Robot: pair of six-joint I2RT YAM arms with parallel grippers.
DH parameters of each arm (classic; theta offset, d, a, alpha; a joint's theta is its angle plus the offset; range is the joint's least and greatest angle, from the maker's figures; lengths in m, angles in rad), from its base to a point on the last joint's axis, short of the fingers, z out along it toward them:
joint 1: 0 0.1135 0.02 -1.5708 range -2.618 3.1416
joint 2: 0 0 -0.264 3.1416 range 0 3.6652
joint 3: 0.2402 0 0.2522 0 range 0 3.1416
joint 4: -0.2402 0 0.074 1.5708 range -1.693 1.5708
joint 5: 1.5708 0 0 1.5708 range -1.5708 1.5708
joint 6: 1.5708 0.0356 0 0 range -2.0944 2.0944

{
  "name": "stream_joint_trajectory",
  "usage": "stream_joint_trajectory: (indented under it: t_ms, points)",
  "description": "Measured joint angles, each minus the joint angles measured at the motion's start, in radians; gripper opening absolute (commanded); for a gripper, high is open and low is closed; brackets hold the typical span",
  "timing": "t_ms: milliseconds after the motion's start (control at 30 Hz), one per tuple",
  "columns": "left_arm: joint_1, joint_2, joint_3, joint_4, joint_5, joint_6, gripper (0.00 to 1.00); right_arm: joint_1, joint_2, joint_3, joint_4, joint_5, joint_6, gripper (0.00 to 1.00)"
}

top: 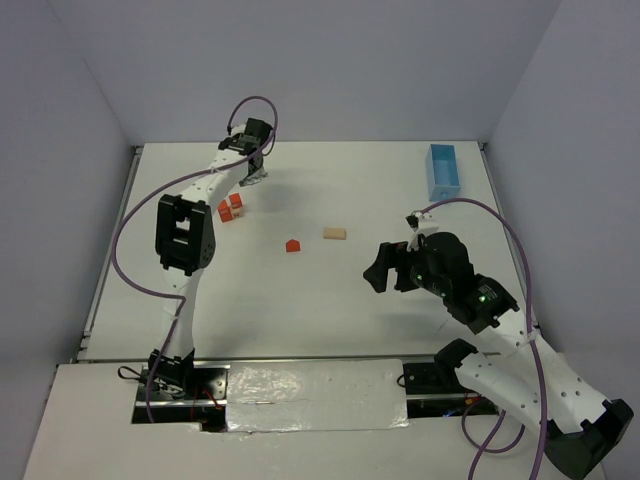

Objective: Build the wood block tower

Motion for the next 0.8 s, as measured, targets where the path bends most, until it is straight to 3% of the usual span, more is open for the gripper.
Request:
stream_joint_trajectory:
  t_ms: [800]
  points:
    - [0.020,-0.018,-0.194,0.056,-0.023,-0.046,0.00,0.003,0.006,0.000,0.000,-0.016,-0.003,1.00]
